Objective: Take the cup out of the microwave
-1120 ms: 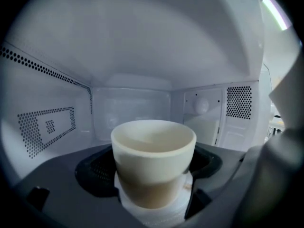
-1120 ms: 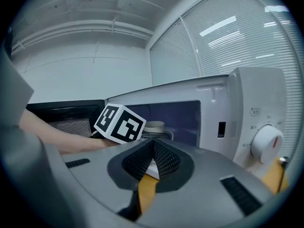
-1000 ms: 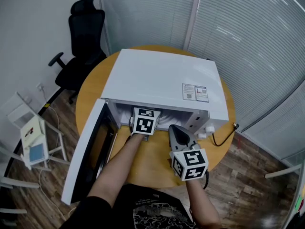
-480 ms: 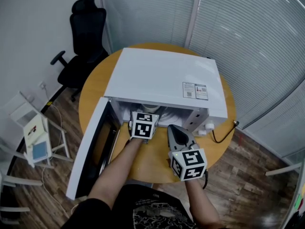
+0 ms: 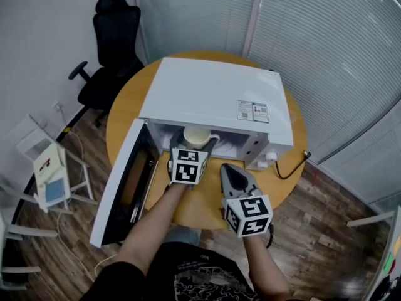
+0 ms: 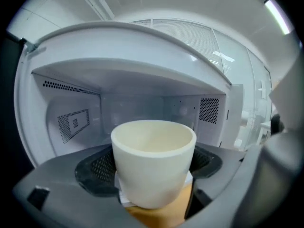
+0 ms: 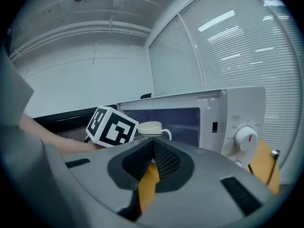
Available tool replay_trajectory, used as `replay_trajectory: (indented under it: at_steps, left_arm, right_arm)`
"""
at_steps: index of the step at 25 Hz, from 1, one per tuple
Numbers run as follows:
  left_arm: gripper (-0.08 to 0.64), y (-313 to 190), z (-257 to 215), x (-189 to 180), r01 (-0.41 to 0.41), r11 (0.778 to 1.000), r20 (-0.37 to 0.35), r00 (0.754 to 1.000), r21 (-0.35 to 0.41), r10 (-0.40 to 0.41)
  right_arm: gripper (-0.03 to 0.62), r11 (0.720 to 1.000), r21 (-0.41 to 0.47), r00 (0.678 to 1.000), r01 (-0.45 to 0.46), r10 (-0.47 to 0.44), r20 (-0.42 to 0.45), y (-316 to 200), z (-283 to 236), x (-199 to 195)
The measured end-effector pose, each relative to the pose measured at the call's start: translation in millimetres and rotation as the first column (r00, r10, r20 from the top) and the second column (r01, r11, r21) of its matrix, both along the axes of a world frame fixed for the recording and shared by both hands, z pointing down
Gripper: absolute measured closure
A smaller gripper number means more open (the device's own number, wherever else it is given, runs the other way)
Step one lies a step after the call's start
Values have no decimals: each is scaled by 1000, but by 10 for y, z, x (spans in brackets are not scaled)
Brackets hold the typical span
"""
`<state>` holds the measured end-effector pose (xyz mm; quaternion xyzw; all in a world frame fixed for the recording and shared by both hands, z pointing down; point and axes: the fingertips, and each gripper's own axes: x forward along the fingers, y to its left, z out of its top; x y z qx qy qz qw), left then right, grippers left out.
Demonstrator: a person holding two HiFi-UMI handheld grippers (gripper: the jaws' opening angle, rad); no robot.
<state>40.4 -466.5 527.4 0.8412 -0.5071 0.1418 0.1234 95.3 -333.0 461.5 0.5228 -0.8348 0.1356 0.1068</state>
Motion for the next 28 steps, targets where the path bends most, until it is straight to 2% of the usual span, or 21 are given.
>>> replay_trajectory:
  at_steps: [10,19,28]
  left_arm:
    - [120,559,-217,-1,-5,1000,-7,1000,-8,4]
    - [120,1078,-468,-89,-13,1000,2,1000,21,13]
    - [120,1683,-764,-152,-15,998,-19,1000,60,17]
  right_arm:
    - [577,1000,14,1000,2,-2,9,341,-262,15]
    - [577,1000,29,1000,0,-1,8,668,-371,5]
    - [577,998,55,1000,18,-18,-1,1035,-503,-64]
